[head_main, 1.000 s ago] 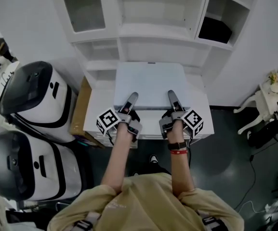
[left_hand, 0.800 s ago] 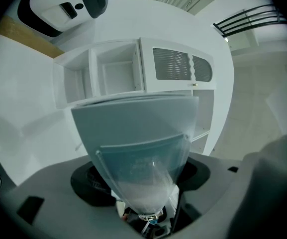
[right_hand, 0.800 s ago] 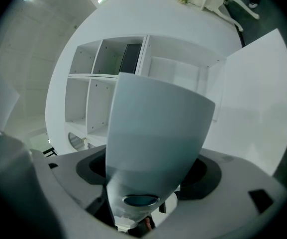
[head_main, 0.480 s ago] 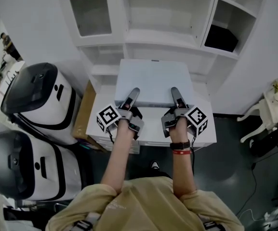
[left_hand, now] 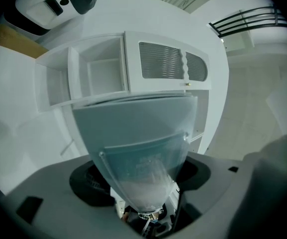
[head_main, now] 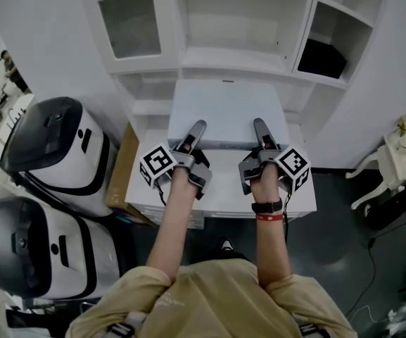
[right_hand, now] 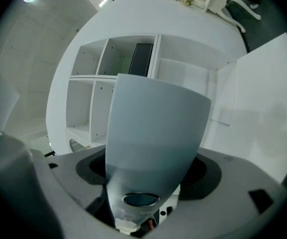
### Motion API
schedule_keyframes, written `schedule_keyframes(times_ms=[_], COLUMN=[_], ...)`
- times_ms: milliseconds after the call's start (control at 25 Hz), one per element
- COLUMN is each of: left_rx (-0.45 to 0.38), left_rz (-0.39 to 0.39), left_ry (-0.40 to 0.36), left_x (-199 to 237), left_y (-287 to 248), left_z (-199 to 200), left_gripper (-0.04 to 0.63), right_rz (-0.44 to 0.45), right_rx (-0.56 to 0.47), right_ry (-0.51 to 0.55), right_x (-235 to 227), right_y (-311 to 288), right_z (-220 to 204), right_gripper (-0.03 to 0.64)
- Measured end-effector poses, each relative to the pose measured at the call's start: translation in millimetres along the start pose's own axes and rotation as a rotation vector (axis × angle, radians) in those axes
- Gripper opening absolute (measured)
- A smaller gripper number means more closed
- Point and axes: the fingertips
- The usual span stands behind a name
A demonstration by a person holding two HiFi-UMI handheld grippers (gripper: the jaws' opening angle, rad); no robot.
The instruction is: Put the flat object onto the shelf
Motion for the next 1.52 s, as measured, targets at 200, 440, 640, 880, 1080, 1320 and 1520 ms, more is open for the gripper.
schedule_keyframes(times_ms=[200,440,640,880,1080,1320,1520], left_rx=[0.011,0.027,0.025,0.032,0.03,0.028,0.029], left_rz=[-0.014,-0.02,-0.03,-0.045,-0.048,-0.065,-0.076], left_ry=[0.015,0.016,-0.002,0.036,0.048,0.039,0.036], left_x=[-7.4,-19.4,-30.3,-37.1,-41.7,-48.9,-57.8], left_y=[-6.8,-25.4,-35.8,-45.5,-55.1,-64.8,-84.9], left_z=[0.6,7.5,13.2,12.4,15.6,21.5,34.0], left_gripper=[0.333,0.333,0.333,0.333,0.333,0.333,0.333], right_rz=[0.014,0.015,0.037,0.052,0.067,0.078,0.084], right_rx=[0.007,0.005,0.0,-0.012,-0.015,-0.018,-0.015], right_ry=[0.027,0.021,0.018,0.054,0.053,0.052,0.036], right_x=[13.9,27.1,35.9,49.5,55.1,59.8,64.8], right_y=[-5.0,-16.7,-23.1,-29.0,-36.7,-45.4,-64.1], right_z=[7.9,19.7,25.6,35.8,42.7,47.1,53.7], right_gripper=[0.367,0.367,0.367,0.367,0.367,0.367,0.367])
Point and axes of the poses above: the fingertips, and each gripper's own axes: y backward along the fingers, x to its left, z out of its top, and after that the axes turned 1 degree about z, right-handed
